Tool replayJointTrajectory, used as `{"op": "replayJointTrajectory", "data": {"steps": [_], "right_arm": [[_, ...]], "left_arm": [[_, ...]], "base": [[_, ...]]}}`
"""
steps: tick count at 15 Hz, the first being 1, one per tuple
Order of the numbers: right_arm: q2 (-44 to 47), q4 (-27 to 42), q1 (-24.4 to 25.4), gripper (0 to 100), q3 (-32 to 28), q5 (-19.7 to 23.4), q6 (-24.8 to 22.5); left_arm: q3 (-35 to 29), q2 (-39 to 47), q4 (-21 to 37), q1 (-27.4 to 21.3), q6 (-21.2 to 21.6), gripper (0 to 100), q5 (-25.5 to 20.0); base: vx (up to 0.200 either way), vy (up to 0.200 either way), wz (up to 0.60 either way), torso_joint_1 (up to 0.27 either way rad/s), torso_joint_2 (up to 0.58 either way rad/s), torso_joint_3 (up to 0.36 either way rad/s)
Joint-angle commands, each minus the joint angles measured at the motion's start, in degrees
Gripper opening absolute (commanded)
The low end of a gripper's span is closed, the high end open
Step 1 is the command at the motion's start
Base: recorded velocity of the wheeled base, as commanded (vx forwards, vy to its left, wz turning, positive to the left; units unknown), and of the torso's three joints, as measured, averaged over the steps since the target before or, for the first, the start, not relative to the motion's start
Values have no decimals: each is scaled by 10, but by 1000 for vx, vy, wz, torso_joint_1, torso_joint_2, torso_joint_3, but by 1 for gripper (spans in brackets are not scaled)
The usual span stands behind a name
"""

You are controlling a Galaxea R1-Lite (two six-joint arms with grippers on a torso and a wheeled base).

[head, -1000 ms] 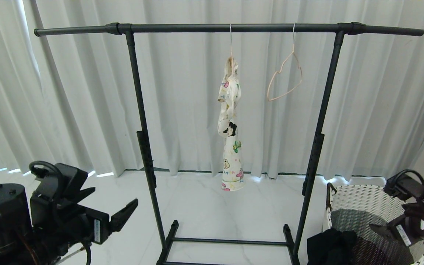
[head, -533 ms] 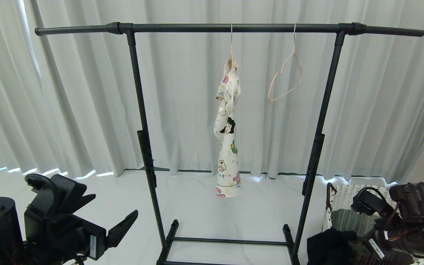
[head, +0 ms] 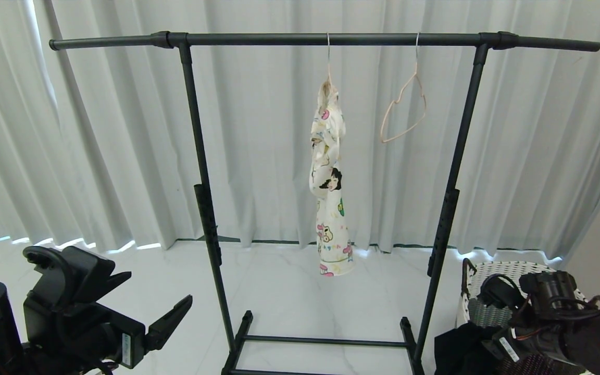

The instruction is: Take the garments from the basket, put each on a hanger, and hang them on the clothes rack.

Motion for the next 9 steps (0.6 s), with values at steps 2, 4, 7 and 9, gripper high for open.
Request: {"op": "replayJointTrajectory", "data": {"steps": [2,4,7,9], "right_arm": [[52,-29,-1,100,-3,-7,0],[69,-52,-1,100,-4,-25,1],[80,-75,-2,100,-4,-27,1],[86,-77,-2,0,-4,-43,1]], "left_arm": [[2,2,0,-3,0,100,0],[5,2,0,-4,0,100,0],[5,3,0,-4,0,100,0],[5,2,0,-4,0,100,0]], "base": [[0,0,0,0,0,0],[0,0,0,0,0,0],[0,0,0,0,0,0],[0,0,0,0,0,0]]}}
